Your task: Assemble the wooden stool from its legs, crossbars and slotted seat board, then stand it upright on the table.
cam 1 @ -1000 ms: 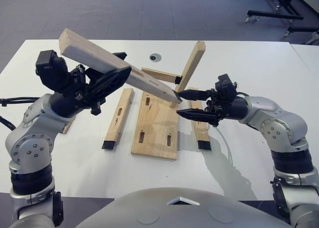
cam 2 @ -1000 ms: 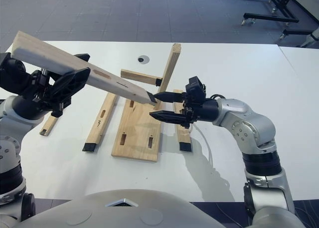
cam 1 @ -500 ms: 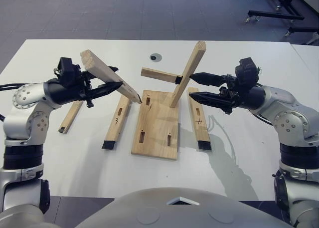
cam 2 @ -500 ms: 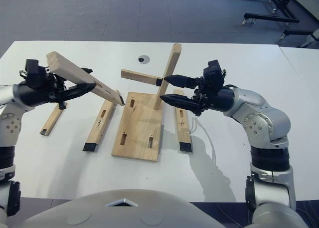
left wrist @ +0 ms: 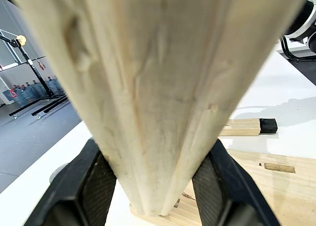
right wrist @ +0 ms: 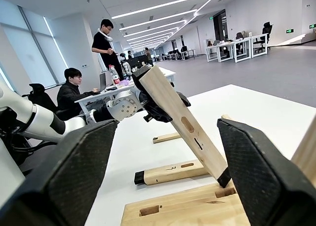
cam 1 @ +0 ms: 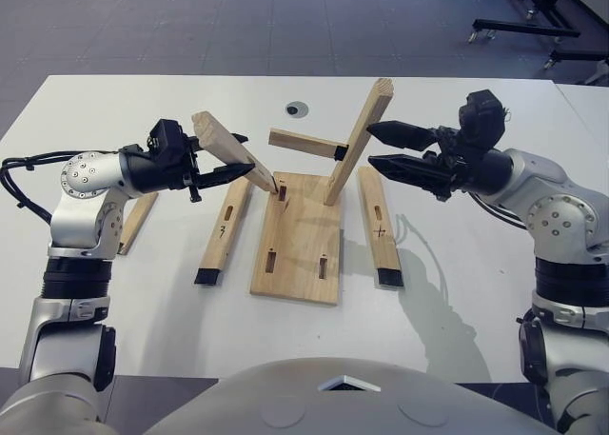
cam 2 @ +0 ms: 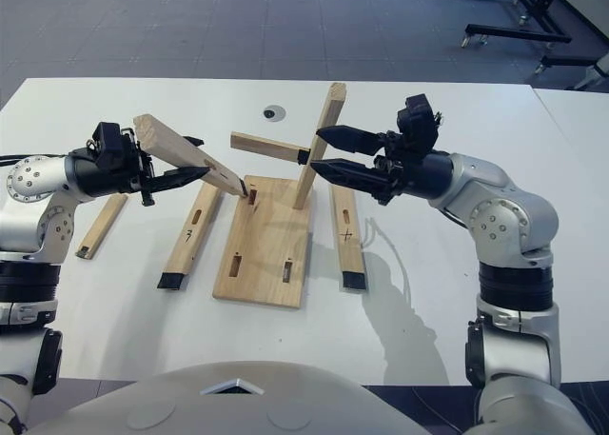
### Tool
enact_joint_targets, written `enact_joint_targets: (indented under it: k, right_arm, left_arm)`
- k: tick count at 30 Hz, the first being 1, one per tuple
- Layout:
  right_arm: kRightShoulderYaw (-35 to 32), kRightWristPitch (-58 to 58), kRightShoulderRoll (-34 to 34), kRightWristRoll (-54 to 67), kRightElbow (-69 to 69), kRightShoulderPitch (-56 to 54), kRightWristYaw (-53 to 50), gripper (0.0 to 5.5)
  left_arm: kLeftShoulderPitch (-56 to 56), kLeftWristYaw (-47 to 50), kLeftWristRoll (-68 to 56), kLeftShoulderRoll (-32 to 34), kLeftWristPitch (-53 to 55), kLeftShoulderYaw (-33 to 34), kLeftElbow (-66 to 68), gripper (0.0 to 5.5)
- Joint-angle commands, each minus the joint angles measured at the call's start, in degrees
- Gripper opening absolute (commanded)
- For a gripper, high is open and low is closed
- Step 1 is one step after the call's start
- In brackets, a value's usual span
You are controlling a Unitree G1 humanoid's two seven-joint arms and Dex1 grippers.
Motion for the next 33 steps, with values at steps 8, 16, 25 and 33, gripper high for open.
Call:
enact_joint_targets:
  k: [8, 16, 25, 33]
  right_arm:
    - [2.07, -0.54, -0.34, -3.53, 0.85, -1.36, 1.67, 3.74]
    - [3.17, -1.23, 0.46, -5.32, -0.82, -0.43, 1.52, 3.74]
    - [1.62, -1.07, 0.93, -4.56, -0.23, -1.78, 1.41, 3.74]
    - [1.48, -1.22, 1.44, -4.47, -0.48, -1.49, 1.2, 3.74]
  left_arm:
    - [-1.14, -1.53, -0.85, -1.12, -0.22, -0.77, -1.3, 2.02]
    - [-2.59, -4.66, -2.07, 0.07, 1.94, -0.84, 0.14, 2.02]
    - [-3.48, -8.97, -1.61, 1.99, 3.74, -1.71, 2.46, 2.02]
    - [-6.95, -7.95, 2.77, 1.32, -1.98, -2.05, 8.0, 2.02]
